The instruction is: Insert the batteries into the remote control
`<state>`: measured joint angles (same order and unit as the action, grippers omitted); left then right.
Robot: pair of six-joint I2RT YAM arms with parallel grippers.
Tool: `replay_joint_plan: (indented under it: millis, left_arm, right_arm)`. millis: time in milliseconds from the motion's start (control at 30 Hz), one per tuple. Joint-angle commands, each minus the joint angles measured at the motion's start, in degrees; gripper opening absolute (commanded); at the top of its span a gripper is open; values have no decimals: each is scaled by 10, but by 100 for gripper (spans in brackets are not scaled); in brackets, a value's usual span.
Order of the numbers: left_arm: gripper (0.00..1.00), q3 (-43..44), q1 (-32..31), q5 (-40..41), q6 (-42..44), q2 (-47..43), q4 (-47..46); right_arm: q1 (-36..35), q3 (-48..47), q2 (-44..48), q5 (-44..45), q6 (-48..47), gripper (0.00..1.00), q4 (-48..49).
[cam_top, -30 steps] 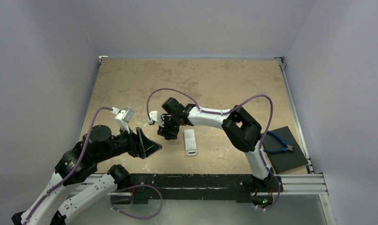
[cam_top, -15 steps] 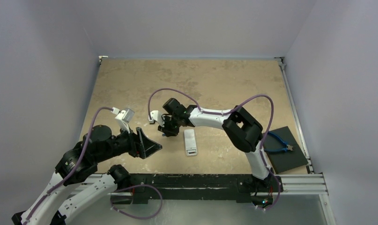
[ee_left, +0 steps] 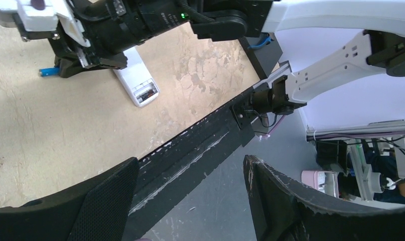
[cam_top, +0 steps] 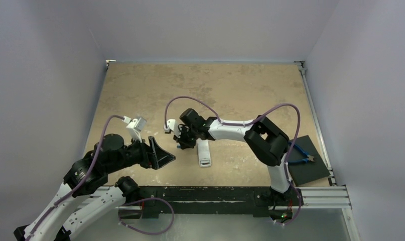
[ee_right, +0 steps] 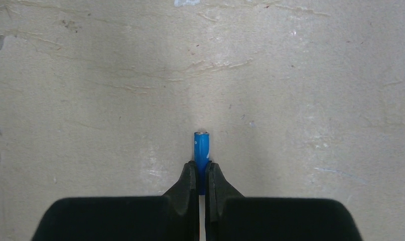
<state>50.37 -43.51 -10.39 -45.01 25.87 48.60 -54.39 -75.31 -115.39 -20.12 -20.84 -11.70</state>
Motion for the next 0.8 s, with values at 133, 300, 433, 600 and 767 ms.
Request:
replay_joint_plan:
  millis: [133, 300, 433, 600, 767]
  left_arm:
    - [76, -22, 0, 12, -27, -6, -22]
    - [76, -29, 0, 19, -34, -7, -20]
    - [76, -40, 0, 29, -43, -13, -23]
    - [76, -52, 0, 42, -53, -15, -21]
    - [75, -70, 0, 51, -65, -14, -26]
  right_arm:
    - [-17, 56, 58, 15, 50, 0, -13]
    - [-22, 76, 100, 25, 54, 0, -22]
    - [-25, 98, 140, 37, 58, 0, -33]
    - [-26, 123, 194, 53, 60, 0, -60]
    - [-26, 141, 240, 76, 48, 0, -97]
